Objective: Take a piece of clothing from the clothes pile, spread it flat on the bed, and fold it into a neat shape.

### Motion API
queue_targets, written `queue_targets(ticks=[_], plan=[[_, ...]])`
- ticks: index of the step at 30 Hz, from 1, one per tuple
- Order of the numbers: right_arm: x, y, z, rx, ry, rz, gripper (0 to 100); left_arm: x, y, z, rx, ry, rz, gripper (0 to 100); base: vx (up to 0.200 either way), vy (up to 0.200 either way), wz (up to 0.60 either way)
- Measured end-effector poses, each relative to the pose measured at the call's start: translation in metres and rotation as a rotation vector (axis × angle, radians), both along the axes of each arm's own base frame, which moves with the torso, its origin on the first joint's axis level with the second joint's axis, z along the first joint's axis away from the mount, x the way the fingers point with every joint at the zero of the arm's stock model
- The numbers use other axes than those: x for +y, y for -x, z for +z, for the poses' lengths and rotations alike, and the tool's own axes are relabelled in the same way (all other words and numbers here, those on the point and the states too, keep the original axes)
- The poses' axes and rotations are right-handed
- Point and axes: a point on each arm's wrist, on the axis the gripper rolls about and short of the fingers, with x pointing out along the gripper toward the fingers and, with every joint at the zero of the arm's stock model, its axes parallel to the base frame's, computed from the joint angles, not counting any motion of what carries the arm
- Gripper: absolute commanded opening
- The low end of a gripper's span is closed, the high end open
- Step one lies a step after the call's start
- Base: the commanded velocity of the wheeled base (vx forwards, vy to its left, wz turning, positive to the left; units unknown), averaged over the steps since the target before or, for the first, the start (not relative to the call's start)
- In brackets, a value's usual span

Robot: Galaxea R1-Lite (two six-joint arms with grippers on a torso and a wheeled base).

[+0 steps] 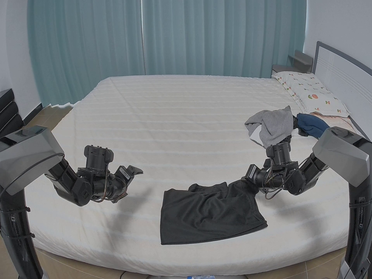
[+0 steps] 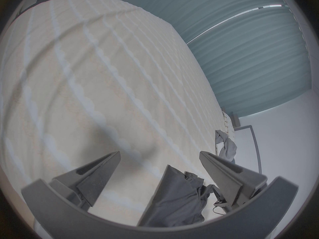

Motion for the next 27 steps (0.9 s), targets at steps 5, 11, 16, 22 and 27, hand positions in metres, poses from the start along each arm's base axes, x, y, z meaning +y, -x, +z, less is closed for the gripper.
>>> queue_targets(ticks=[5,11,16,22,27], plan=[[-0.007,0.001,0.0,0.009,-0.004,-0.018,0,-0.024,-0.013,-0.009,0.0,-0.064,-0.028,100,0.0,0.0,0.0],[-0.016,0.001,-0.001,0.019,-0.005,-0.038,0,-0.055,-0.013,-0.016,-0.012,-0.104,-0.088,100,0.0,0.0,0.0],[-0.018,0.002,-0.002,0.023,-0.004,-0.042,0,-0.07,-0.016,-0.022,-0.023,-0.115,-0.127,100,0.0,0.0,0.0],[-0.017,0.004,-0.002,0.028,-0.006,-0.041,0,-0.088,-0.021,-0.029,-0.029,-0.138,-0.176,100,0.0,0.0,0.0],[-0.016,0.004,-0.001,0.03,-0.011,-0.043,0,-0.096,-0.029,-0.033,-0.008,-0.163,-0.184,0,0.0,0.0,0.0]])
